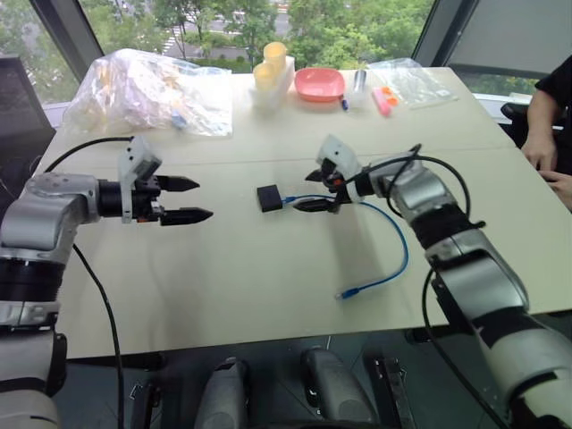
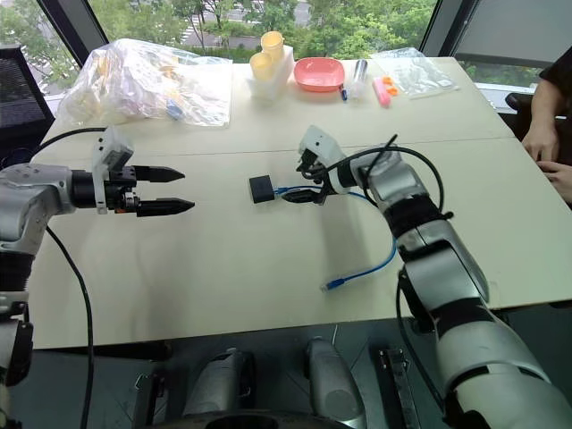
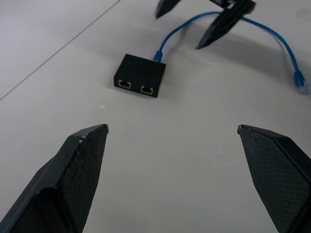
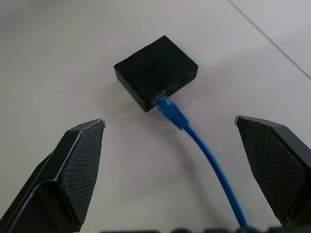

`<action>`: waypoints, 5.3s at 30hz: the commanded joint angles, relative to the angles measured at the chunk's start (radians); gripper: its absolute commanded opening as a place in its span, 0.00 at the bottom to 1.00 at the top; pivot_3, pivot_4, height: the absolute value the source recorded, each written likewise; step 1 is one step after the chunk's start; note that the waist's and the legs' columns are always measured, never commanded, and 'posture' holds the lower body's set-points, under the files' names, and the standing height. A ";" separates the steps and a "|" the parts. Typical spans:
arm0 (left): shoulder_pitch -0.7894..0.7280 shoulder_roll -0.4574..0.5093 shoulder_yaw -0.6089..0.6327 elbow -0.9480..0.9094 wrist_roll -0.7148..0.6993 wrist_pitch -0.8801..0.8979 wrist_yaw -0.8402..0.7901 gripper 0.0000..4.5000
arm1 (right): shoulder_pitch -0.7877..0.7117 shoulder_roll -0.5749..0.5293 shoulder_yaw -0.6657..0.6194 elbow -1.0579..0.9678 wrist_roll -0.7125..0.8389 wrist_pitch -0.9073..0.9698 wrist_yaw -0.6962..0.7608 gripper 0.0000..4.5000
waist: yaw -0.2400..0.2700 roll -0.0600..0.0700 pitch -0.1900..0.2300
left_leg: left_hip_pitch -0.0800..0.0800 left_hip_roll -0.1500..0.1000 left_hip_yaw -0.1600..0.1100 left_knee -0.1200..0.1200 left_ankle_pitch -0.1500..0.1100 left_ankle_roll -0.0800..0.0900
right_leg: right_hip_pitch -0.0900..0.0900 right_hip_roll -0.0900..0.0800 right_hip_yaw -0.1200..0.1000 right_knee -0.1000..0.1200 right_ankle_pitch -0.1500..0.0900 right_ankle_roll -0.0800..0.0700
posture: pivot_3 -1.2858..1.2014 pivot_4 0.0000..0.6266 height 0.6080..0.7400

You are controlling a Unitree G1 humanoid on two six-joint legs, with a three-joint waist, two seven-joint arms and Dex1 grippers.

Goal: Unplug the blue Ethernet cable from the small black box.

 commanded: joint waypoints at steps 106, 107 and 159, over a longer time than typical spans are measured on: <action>-0.482 -0.391 -0.016 0.443 -0.172 0.119 -0.322 0.11 | 0.296 -0.134 -0.437 -1.050 0.683 0.779 -0.132 0.81 | 0.009 0.000 0.001 | -0.001 -0.001 -0.008 0.007 0.002 -0.004 | 0.003 0.000 -0.004 0.004 0.002 0.003 | 0.52 0.24 0.98; -0.482 -0.391 -0.017 0.442 -0.172 0.120 -0.322 0.11 | 0.296 -0.134 -0.437 -1.050 0.685 0.779 -0.135 0.71 | 0.009 0.000 0.001 | -0.001 -0.001 -0.008 0.007 0.002 -0.004 | 0.003 0.000 -0.004 0.004 0.002 0.003 | 0.52 0.24 0.98; -0.494 -0.416 0.023 0.464 -0.128 0.108 -0.318 0.11 | 0.321 -0.119 -0.452 -1.048 0.775 0.807 -0.162 0.31 | 0.009 0.000 0.001 | -0.001 -0.001 -0.008 0.006 0.002 -0.004 | 0.003 0.000 -0.004 0.004 0.002 0.003 | 0.52 0.24 0.98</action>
